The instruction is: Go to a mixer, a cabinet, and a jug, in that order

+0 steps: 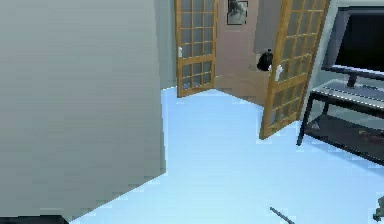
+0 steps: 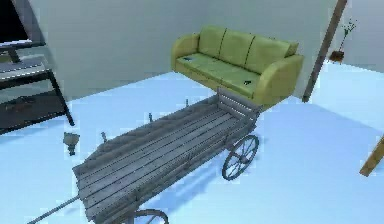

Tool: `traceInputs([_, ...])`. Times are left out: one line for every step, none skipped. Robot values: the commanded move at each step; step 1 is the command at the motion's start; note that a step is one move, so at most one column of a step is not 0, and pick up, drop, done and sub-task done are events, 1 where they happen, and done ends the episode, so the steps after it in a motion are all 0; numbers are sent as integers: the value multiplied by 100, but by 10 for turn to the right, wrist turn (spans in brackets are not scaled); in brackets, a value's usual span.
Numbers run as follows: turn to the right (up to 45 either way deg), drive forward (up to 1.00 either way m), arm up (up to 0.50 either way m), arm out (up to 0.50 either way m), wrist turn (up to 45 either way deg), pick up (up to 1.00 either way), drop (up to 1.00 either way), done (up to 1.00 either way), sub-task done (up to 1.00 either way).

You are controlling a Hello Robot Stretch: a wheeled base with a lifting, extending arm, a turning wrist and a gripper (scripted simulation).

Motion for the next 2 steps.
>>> traceInputs([0, 100, 0, 0, 0, 0, 0, 0, 0])
traceInputs([60, 0, 0, 0, 0, 0, 0, 0, 0])
